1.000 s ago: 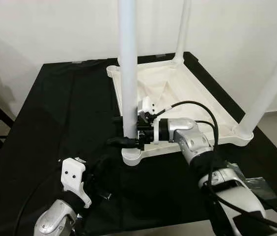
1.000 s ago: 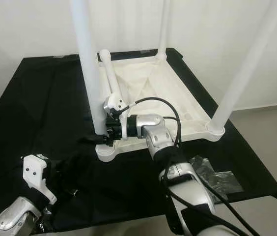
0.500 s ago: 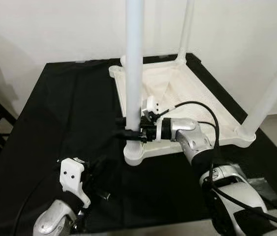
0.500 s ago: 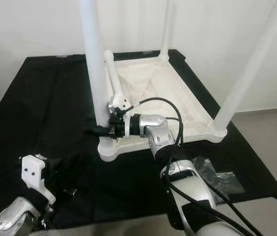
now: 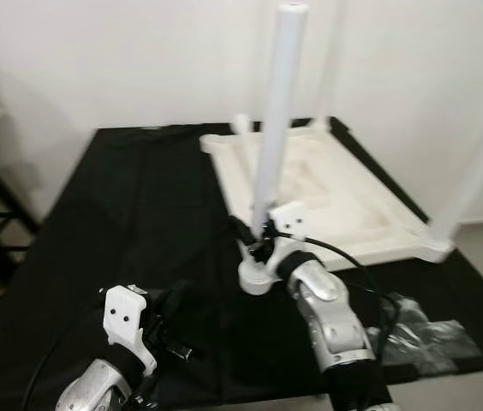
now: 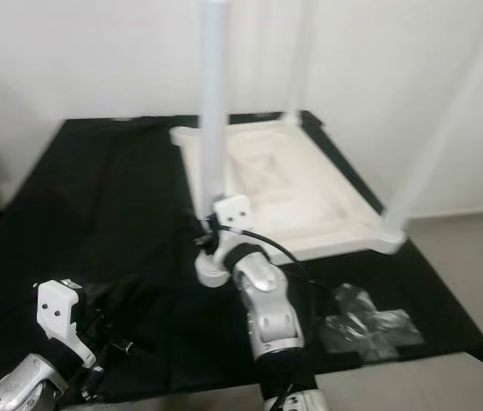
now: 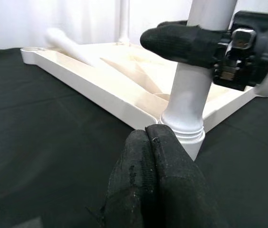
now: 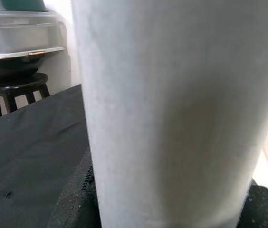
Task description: Building children table
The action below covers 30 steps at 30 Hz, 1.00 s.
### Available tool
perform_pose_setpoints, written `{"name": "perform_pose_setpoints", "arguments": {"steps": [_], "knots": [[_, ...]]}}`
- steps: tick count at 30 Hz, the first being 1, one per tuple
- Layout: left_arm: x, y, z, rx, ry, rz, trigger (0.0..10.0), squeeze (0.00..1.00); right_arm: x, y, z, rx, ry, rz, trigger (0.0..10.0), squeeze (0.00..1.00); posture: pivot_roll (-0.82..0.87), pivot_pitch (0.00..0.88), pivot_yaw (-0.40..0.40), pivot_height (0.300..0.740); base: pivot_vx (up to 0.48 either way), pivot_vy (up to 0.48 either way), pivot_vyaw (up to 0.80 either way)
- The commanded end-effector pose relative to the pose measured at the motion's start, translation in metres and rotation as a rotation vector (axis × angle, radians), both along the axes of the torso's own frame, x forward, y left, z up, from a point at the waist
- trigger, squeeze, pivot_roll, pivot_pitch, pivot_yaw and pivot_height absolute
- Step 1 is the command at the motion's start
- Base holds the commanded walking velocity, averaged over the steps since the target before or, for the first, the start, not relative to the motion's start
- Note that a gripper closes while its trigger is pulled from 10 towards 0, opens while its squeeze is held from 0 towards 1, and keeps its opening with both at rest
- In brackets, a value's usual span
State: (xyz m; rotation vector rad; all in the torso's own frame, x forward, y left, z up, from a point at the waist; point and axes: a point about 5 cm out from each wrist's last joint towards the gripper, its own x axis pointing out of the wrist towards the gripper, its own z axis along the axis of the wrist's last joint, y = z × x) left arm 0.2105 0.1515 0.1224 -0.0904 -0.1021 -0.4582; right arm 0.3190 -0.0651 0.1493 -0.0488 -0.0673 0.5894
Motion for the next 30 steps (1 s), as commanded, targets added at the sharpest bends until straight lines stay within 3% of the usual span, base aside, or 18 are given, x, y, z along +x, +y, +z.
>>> {"name": "perform_pose_setpoints", "arguments": {"steps": [1,2,6,7,10,11,12,13,14,16,23,24,25,26,30], "knots": [[-0.002,0.002,-0.002,0.004,0.008,0.004,10.0,0.00,-0.007,-0.002,-0.032,-0.079,0.131,-0.002,3.3,0.00,0.02,0.078,0.002,0.740,0.000,0.000,0.00],[-0.002,0.002,-0.001,0.004,0.008,0.004,10.0,0.00,-0.007,0.004,-0.023,-0.057,0.120,0.017,10.0,1.00,0.02,0.077,0.002,0.740,0.000,0.000,0.00],[-0.001,0.002,-0.001,0.005,0.008,0.002,10.0,0.00,0.000,0.009,-0.007,-0.006,0.099,0.154,10.0,1.00,0.02,0.075,0.005,0.740,0.000,0.000,0.00],[-0.001,0.002,-0.001,0.005,0.008,0.001,10.0,0.00,0.004,0.011,-0.001,0.013,0.104,0.264,10.0,1.00,0.02,0.071,0.004,0.740,0.000,0.000,0.00],[0.000,0.001,-0.001,0.005,0.008,0.001,10.0,0.00,0.008,0.010,0.006,0.020,0.089,0.335,10.0,1.00,0.03,0.070,0.003,0.740,0.000,0.000,0.00],[0.001,0.001,-0.001,0.006,0.007,0.001,10.0,0.00,0.014,0.008,0.013,0.028,0.093,0.437,10.0,1.00,0.03,0.070,0.001,0.740,0.000,0.000,0.00],[0.001,0.001,-0.001,0.006,0.006,0.003,10.0,0.00,0.018,0.005,0.021,0.006,0.074,0.522,10.0,0.83,0.03,0.066,0.002,0.740,0.000,0.000,0.00],[0.002,0.001,-0.002,0.006,0.005,0.004,10.0,0.00,0.021,0.002,0.027,-0.033,0.059,0.640,10.0,0.00,0.04,0.063,0.000,0.740,0.000,0.000,0.00],[0.002,0.001,-0.002,0.006,0.005,0.004,10.0,0.00,0.021,0.002,0.027,-0.033,0.059,0.640,10.0,0.00,0.04,0.063,0.000,0.740,0.000,0.000,0.00],[0.003,0.001,-0.002,0.006,0.005,0.006,10.0,0.00,0.027,-0.002,0.037,-0.106,0.051,0.755,10.0,0.00,0.04,0.060,0.000,0.740,0.000,0.000,0.00],[0.003,0.000,-0.002,0.007,0.005,0.005,10.0,0.00,0.031,-0.003,0.042,-0.134,0.112,0.918,10.0,0.00,0.04,0.056,0.000,0.740,0.000,0.000,0.00],[0.003,0.000,-0.003,0.007,0.006,0.005,10.0,0.00,0.032,-0.002,0.040,-0.140,0.139,0.948,4.8,0.00,0.04,0.055,0.000,0.740,0.000,0.000,0.00],[0.003,0.000,-0.003,0.007,0.006,0.005,10.0,0.00,0.033,-0.002,0.040,-0.142,0.157,0.971,4.8,0.00,0.04,0.055,0.000,0.740,0.000,0.000,0.00],[0.003,0.000,-0.003,0.007,0.006,0.005,10.0,0.00,0.033,-0.001,0.038,-0.143,0.175,0.988,0.0,0.00,0.04,0.055,-0.001,0.740,0.000,0.000,0.00],[0.004,0.000,-0.003,0.008,0.006,0.005,10.0,0.00,0.034,0.000,0.037,-0.143,0.189,1.007,0.0,0.00,0.05,0.055,-0.001,0.740,0.000,0.000,0.00]]}}
